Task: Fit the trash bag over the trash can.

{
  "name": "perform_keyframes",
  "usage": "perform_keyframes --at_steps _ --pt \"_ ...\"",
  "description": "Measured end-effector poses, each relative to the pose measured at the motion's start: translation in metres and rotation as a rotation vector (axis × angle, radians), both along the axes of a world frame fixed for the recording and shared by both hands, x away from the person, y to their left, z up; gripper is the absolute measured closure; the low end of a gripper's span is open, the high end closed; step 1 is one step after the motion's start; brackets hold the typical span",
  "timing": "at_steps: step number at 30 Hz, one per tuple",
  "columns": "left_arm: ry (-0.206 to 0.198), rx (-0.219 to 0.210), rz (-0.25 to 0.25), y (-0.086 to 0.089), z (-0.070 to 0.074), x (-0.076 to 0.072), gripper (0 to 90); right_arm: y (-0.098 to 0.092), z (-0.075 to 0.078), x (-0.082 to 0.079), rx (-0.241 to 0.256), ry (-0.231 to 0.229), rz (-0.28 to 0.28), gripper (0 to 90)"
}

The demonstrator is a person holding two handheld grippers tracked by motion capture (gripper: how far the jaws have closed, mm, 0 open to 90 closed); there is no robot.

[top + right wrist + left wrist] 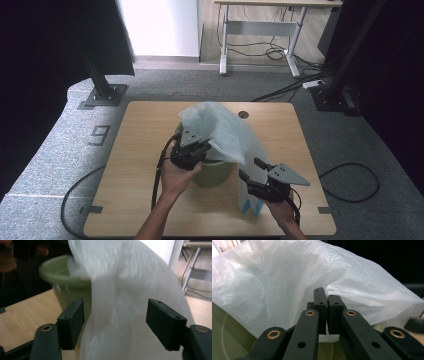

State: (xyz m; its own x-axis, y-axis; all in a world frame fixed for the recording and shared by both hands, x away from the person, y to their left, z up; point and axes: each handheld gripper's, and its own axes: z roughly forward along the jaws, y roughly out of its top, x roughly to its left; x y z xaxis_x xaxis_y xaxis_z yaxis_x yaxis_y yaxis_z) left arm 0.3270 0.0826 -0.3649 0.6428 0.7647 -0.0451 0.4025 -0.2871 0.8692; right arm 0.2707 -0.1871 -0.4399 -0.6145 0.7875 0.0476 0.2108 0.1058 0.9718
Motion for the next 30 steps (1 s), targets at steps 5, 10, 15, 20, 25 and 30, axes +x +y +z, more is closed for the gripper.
perform_keyframes --at_steps 5,10,15,20,25,30 --pt "0.003 -0.010 0.009 -0.001 -0.002 -0.001 87.0 0.003 -0.021 -0.004 -0.027 0.049 -0.026 25.2" --pt "0.013 -0.015 -0.001 -0.003 -0.003 0.000 87.0 0.011 -0.034 0.001 -0.049 0.078 -0.031 26.7" --pt "0.011 -0.014 -0.006 -0.003 -0.002 -0.001 87.1 0.023 -0.039 0.005 -0.064 0.082 -0.026 29.9" --pt "0.011 -0.015 -0.014 -0.002 -0.001 -0.003 87.3 0.031 -0.040 0.005 -0.053 0.090 -0.023 30.6" --pt "0.014 -0.019 -0.019 -0.002 -0.002 -0.004 87.1 0.037 -0.039 0.004 -0.044 0.095 -0.019 32.8" --pt "0.017 -0.021 -0.024 0.000 -0.003 -0.005 87.1 0.036 -0.038 0.005 -0.061 0.087 -0.032 62.0"
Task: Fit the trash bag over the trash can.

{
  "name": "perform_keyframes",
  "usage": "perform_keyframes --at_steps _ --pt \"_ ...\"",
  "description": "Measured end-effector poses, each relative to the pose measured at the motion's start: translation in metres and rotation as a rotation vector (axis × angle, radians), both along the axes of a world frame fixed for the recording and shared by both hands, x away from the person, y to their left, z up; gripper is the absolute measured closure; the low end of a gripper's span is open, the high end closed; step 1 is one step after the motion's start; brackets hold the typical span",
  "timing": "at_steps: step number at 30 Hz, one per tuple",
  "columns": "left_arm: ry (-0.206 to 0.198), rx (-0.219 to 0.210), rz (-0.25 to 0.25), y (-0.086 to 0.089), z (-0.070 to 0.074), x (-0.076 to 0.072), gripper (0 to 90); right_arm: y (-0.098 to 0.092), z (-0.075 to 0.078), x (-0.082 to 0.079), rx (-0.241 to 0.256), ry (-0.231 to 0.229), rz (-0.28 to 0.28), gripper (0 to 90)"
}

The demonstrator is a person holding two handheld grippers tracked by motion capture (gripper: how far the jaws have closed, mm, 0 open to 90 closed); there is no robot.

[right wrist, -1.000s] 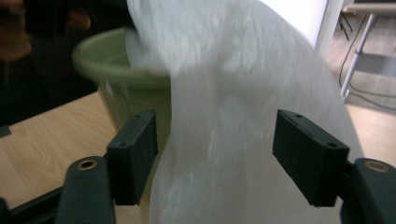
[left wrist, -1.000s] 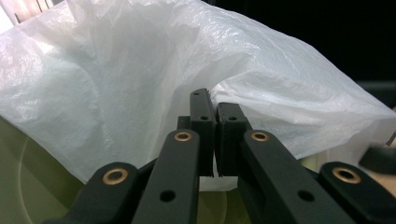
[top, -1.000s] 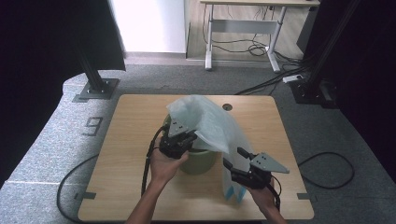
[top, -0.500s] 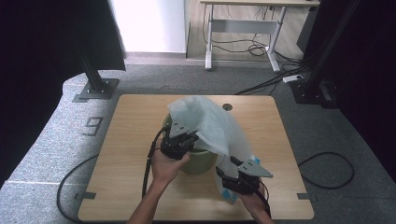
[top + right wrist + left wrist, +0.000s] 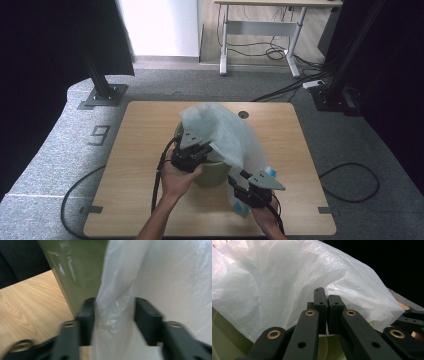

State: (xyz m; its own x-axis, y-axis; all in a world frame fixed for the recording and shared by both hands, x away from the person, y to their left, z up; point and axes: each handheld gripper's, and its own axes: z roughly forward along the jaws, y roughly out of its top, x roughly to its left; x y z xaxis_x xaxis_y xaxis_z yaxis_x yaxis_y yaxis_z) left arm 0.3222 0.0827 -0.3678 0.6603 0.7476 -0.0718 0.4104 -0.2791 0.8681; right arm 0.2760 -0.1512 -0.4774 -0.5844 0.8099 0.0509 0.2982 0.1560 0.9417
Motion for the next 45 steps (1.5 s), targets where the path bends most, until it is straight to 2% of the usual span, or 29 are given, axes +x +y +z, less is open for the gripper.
perform_keyframes --at_steps 1,3,6,14,19,23,28,33,35,39,41,45 --pt "0.000 -0.001 -0.001 0.000 0.000 -0.001 87.1 -0.002 0.000 0.001 -0.005 -0.001 -0.006 69.1" --pt "0.006 -0.004 -0.010 0.001 -0.001 -0.002 87.1 -0.008 0.001 -0.001 -0.023 -0.035 -0.030 79.1" --pt "0.019 -0.006 -0.027 0.001 -0.002 -0.003 87.1 -0.020 0.008 -0.006 -0.012 -0.081 -0.051 85.8" --pt "0.054 -0.037 -0.125 -0.007 -0.004 -0.008 86.5 -0.056 0.048 -0.026 0.054 -0.199 -0.068 86.6" --pt "0.050 -0.030 -0.113 -0.006 -0.003 -0.007 86.0 -0.069 0.061 -0.021 0.072 -0.215 -0.094 86.6" --pt "0.044 -0.025 -0.091 0.000 -0.003 -0.005 86.1 -0.071 0.063 -0.011 0.086 -0.210 -0.086 86.6" --pt "0.053 -0.025 -0.077 0.007 -0.005 -0.002 86.1 -0.062 0.076 -0.006 0.093 -0.245 -0.063 86.6" --pt "0.061 -0.057 -0.124 0.012 -0.006 -0.005 83.7 -0.049 0.093 -0.010 0.080 -0.294 -0.019 86.7" --pt "0.054 -0.060 -0.125 0.013 -0.006 -0.005 78.9 -0.044 0.098 -0.011 0.068 -0.311 -0.004 86.7" --pt "0.002 -0.024 -0.066 0.011 -0.004 -0.007 56.7 -0.038 0.102 -0.007 0.047 -0.303 0.011 86.6" --pt "-0.015 -0.019 -0.047 0.009 -0.002 -0.007 47.2 -0.037 0.102 -0.004 0.046 -0.291 0.013 86.6" --pt "-0.049 -0.007 -0.064 -0.001 0.002 -0.008 36.3 -0.036 0.098 0.002 0.042 -0.262 0.017 86.6"
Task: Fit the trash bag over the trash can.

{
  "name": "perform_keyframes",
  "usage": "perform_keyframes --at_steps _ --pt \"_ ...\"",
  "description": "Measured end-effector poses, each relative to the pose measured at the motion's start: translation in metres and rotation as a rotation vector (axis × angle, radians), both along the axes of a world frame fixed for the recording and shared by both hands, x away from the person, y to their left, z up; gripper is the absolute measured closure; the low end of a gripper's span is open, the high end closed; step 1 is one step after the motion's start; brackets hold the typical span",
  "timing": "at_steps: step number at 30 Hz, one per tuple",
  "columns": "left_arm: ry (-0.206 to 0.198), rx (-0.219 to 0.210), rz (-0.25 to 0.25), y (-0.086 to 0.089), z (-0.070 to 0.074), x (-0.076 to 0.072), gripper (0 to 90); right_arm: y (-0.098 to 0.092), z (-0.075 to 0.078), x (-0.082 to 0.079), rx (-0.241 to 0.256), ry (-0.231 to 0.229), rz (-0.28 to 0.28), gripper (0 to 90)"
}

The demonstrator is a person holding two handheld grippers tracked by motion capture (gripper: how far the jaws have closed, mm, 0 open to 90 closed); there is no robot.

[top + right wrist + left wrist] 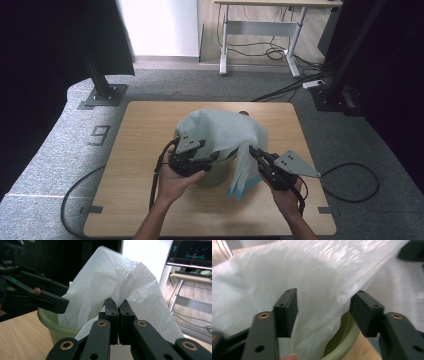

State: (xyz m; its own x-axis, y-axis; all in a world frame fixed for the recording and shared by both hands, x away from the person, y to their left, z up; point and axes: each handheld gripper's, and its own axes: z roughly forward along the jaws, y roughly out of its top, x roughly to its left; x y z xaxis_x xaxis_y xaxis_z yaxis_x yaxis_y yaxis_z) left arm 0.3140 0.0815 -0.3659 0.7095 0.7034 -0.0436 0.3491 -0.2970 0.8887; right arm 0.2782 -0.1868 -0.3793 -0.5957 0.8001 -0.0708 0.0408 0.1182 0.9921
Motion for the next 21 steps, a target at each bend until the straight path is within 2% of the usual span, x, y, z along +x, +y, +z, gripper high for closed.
perform_keyframes --at_steps 4,7,9,12,15,21 --pt "-0.029 0.025 0.000 -0.014 0.004 0.000 34.4 0.000 -0.004 0.005 0.008 0.025 0.002 86.6" --pt "-0.053 0.066 0.035 -0.024 0.006 0.004 38.6 -0.001 -0.005 0.006 0.011 0.029 0.001 86.6" --pt "-0.047 0.071 0.041 -0.028 0.008 0.007 45.6 -0.001 -0.005 0.006 0.013 0.029 0.003 86.6" --pt "-0.045 0.085 0.013 -0.030 0.010 0.009 61.9 -0.001 -0.005 0.005 0.014 0.028 0.004 86.6" --pt "-0.026 0.076 -0.008 -0.027 0.011 0.011 74.5 -0.003 -0.006 0.005 0.016 0.030 0.003 86.6" --pt "0.004 0.047 -0.043 -0.015 0.009 0.013 89.2 -0.005 -0.007 0.003 0.020 0.028 0.016 86.1"
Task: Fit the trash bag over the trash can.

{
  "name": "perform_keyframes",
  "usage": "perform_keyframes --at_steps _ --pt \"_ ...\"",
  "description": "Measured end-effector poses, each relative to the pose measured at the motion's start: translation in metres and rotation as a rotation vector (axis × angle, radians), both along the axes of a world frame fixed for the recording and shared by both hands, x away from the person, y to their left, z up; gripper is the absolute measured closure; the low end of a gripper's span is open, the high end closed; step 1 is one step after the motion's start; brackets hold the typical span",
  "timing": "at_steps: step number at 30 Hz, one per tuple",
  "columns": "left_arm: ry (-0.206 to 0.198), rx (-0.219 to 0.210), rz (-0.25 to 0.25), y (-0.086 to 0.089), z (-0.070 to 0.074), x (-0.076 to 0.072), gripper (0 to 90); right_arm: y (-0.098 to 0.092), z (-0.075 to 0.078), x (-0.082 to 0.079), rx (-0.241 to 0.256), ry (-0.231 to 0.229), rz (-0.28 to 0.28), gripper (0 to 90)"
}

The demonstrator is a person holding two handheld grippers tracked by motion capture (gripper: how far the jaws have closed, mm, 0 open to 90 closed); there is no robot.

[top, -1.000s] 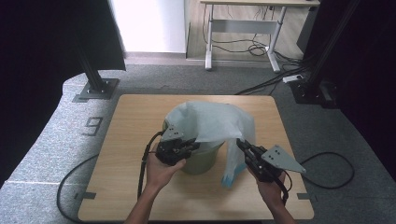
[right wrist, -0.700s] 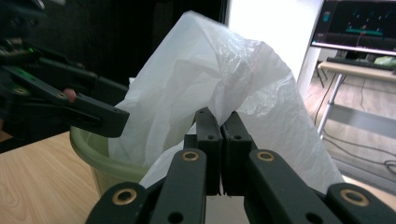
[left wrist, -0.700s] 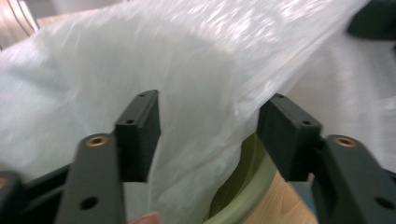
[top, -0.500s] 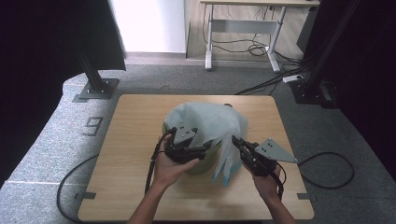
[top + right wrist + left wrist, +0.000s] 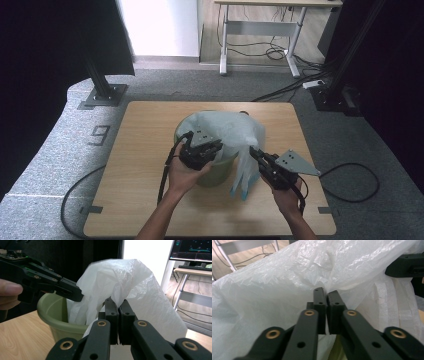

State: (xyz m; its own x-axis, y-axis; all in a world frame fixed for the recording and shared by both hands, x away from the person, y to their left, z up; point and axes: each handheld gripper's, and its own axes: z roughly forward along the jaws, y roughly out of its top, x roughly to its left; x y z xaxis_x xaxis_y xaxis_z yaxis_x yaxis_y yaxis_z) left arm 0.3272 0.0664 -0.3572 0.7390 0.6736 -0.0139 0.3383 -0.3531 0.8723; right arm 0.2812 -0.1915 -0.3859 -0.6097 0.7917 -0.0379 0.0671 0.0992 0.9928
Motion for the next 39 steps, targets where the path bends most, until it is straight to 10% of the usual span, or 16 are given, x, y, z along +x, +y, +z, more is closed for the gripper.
perform_keyframes --at_steps 22,31,39 --pt "0.061 -0.055 0.150 0.074 -0.005 0.013 89.8 -0.012 -0.004 -0.022 0.092 0.051 0.167 60.5" --pt "0.090 -0.085 0.211 0.090 -0.009 0.022 89.7 -0.034 -0.020 -0.004 0.096 0.056 0.019 39.4" --pt "0.105 -0.112 0.236 0.101 -0.009 0.026 89.6 -0.036 -0.058 0.027 0.104 0.156 0.038 29.5"
